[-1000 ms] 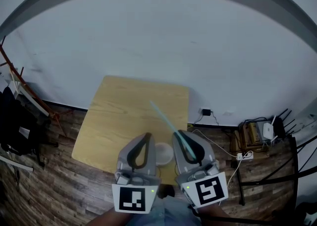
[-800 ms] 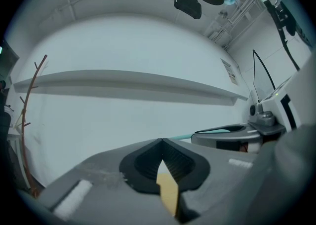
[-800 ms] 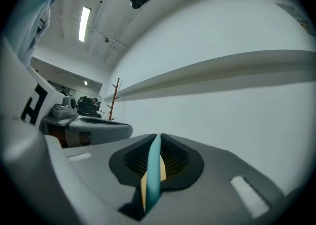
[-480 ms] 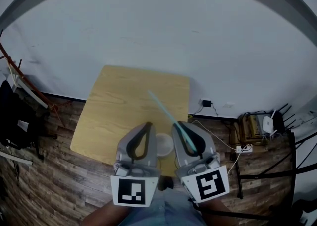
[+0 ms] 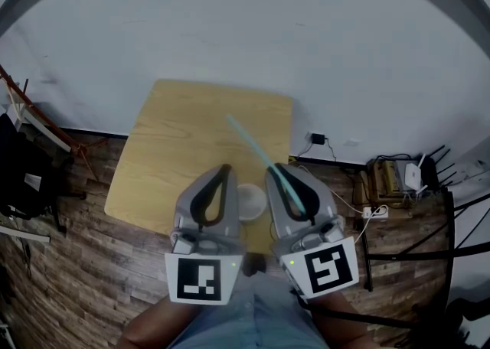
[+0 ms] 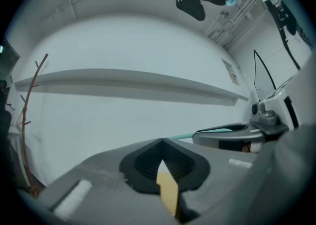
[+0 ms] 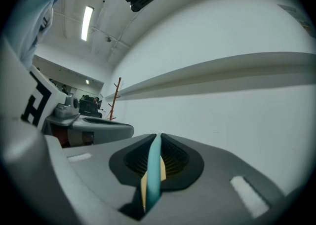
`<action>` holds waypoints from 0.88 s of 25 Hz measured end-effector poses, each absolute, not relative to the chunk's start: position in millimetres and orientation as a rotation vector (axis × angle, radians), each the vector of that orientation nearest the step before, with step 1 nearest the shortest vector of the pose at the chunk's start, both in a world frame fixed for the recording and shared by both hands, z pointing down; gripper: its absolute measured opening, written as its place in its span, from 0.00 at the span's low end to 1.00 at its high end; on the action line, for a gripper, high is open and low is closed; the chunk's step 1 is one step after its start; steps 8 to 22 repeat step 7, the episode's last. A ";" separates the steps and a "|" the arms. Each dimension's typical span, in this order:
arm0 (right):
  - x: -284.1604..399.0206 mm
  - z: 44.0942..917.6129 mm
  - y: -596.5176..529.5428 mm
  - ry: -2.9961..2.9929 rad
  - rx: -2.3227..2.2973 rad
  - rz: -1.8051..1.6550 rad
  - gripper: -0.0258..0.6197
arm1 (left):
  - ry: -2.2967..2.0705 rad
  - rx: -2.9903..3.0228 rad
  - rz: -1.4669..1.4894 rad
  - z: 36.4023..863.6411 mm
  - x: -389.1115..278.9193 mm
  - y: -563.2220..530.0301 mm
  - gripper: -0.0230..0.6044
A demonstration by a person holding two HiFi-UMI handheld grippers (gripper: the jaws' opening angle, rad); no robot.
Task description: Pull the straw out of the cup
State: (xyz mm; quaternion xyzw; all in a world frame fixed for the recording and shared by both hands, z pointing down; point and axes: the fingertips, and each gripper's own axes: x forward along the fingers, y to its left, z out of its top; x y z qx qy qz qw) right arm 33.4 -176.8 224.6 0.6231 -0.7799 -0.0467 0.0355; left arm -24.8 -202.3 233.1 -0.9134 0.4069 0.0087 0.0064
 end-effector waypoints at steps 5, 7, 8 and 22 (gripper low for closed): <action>34.6 225.9 -177.1 -2.396 1.913 -0.147 0.09 | 1.274 -2.859 0.030 234.2 -23.5 -202.6 0.07; 35.5 226.5 -178.1 -2.396 1.912 -0.148 0.09 | 1.275 -2.857 0.031 234.6 -23.0 -203.6 0.07; 35.5 226.5 -178.1 -2.396 1.912 -0.148 0.09 | 1.275 -2.857 0.031 234.6 -23.0 -203.6 0.07; 35.5 226.5 -178.1 -2.396 1.912 -0.148 0.09 | 1.275 -2.857 0.031 234.6 -23.0 -203.6 0.07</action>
